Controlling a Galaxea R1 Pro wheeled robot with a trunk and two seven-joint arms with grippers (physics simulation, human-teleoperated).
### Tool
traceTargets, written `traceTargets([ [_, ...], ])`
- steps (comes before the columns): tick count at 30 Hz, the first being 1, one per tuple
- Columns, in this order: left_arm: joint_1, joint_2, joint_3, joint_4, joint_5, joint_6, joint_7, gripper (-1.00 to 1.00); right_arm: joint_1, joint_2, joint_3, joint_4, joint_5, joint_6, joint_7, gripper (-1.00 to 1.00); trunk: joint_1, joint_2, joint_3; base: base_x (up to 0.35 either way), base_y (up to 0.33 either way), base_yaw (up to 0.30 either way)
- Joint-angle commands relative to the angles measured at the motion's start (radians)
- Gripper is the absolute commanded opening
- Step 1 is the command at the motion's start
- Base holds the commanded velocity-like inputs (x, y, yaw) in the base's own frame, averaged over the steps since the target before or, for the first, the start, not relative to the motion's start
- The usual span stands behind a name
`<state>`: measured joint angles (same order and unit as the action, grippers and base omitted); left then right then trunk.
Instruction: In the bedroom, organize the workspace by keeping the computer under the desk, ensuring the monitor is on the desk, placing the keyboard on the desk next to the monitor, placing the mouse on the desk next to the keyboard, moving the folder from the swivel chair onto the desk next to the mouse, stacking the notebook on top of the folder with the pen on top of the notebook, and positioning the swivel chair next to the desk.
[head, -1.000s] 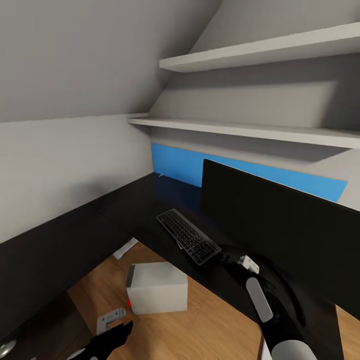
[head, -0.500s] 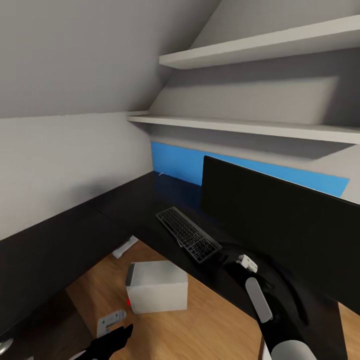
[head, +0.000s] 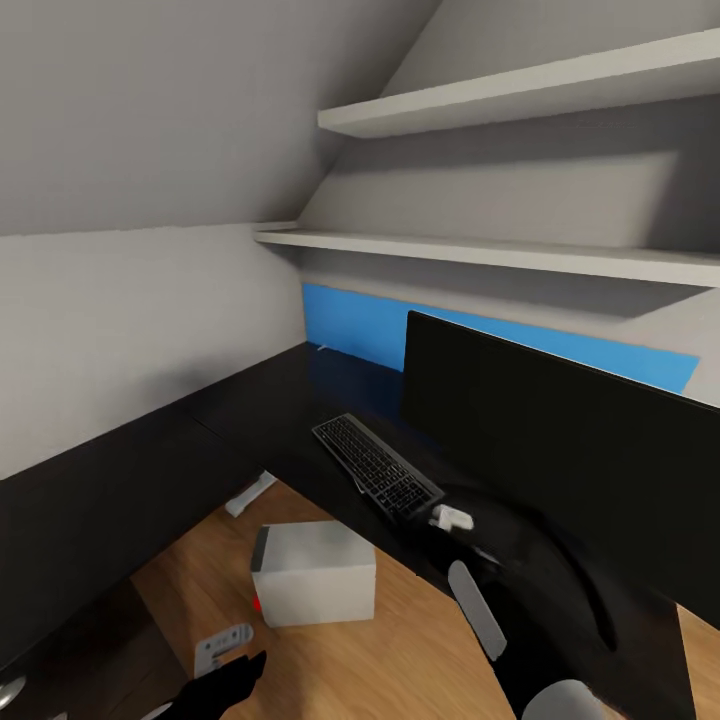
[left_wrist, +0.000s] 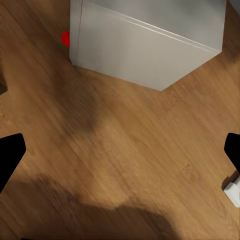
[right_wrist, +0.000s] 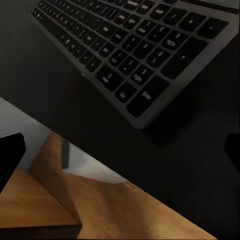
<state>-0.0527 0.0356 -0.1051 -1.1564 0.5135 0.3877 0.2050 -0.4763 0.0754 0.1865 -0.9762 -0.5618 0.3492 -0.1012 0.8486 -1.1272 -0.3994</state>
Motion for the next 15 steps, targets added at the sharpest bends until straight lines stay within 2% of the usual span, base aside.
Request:
traceTargets([
  [1, -0.001, 0.001, -0.003, -0.002, 0.009, 0.002, 0.01, 1.0, -0.002, 0.003, 0.013, -0.001, 0.006, -0.002, -0.026, 1.0, 0.0, -0.001, -0.001, 0.0, 0.0, 0.0],
  [3, 0.0, 0.001, -0.004, 0.0, -0.004, 0.002, 0.01, 1.0, -0.012, 0.039, 0.041, 0.006, 0.081, -0.013, -0.118, 1.0, 0.0, -0.001, -0.001, 0.0, 0.0, 0.0],
  [4, 0.0, 0.001, -0.004, 0.007, -0.015, 0.002, 0.009, 1.0, -0.066, 0.07, 0.052, 0.037, 0.165, -0.015, -0.177, 1.0, 0.0, -0.001, -0.001, 0.0, 0.0, 0.0],
  [7, 0.0, 0.002, -0.004, 0.012, -0.02, 0.001, 0.009, 1.0, -0.128, 0.089, 0.059, 0.104, 0.241, -0.017, -0.196, 1.0, 0.0, -0.001, -0.001, 0.0, 0.0, 0.0],
  [10, 0.0, 0.003, -0.004, 0.014, -0.022, -0.001, 0.007, 1.0, -0.15, 0.095, 0.06, 0.154, 0.269, -0.026, -0.202, 1.0, 0.0, -0.001, -0.001, 0.0, 0.0, 0.0],
  [13, 0.0, 0.004, -0.004, 0.028, -0.024, -0.024, 0.006, 1.0, -0.16, 0.099, 0.062, 0.244, 0.285, -0.084, -0.204, 1.0, 0.0, -0.001, -0.001, 0.084, 0.0, 0.0],
  [15, 0.0, 0.003, -0.004, 0.043, -0.025, -0.07, 0.006, 1.0, -0.163, 0.099, 0.063, 0.293, 0.29, -0.129, -0.204, 1.0, 0.0, -0.001, -0.001, 0.225, 0.0, 0.0],
])
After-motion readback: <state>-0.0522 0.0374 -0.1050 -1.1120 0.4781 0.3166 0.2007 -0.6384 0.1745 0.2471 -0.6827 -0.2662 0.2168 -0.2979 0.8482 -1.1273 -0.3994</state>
